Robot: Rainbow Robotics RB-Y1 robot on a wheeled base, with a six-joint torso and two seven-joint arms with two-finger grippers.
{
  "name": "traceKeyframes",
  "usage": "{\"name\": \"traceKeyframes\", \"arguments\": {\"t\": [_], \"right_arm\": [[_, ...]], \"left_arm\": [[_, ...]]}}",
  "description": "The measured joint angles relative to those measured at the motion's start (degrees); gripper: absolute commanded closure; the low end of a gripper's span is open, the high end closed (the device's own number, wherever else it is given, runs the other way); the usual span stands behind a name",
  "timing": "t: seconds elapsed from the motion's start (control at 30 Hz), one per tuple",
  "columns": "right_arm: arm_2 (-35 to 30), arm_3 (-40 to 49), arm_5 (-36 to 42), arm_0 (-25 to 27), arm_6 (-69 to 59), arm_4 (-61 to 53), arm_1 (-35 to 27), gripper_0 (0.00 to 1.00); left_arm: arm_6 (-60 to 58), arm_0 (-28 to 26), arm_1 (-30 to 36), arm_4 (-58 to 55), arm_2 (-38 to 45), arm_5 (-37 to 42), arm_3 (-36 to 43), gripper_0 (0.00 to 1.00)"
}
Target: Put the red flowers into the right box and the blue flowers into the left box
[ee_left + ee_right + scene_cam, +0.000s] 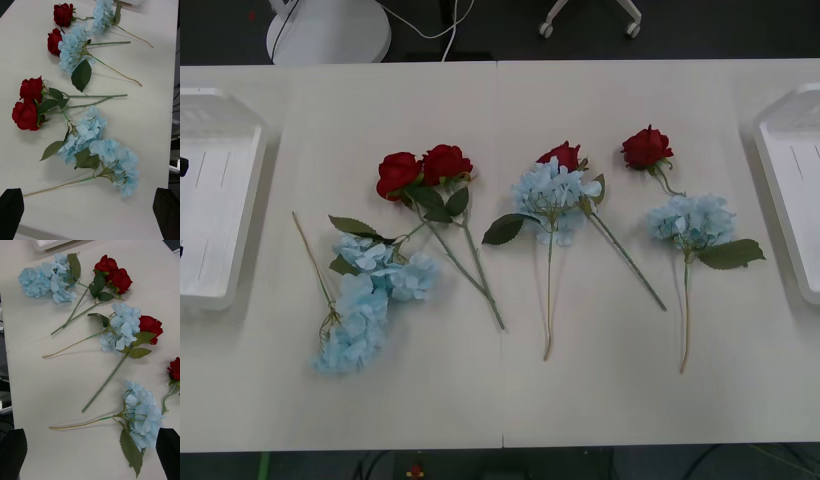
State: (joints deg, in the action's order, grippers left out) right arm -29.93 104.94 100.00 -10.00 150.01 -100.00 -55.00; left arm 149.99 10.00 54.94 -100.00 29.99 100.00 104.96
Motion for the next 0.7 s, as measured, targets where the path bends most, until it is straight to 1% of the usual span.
{"name": "traceKeyframes", "arguments": {"t": [0.1,0.2,0.7], "right_arm": [[0.00,0.00,0.00,0.00,0.00,0.00,0.00,0.00],[0.00,0.00,0.00,0.00,0.00,0.00,0.00,0.00],[0.00,0.00,0.00,0.00,0.00,0.00,0.00,0.00]], "left_arm": [[0.00,0.00,0.00,0.00,0.00,0.00,0.00,0.04],[0.00,0.00,0.00,0.00,0.00,0.00,0.00,0.00],[0.00,0.00,0.00,0.00,0.00,0.00,0.00,0.00]]}}
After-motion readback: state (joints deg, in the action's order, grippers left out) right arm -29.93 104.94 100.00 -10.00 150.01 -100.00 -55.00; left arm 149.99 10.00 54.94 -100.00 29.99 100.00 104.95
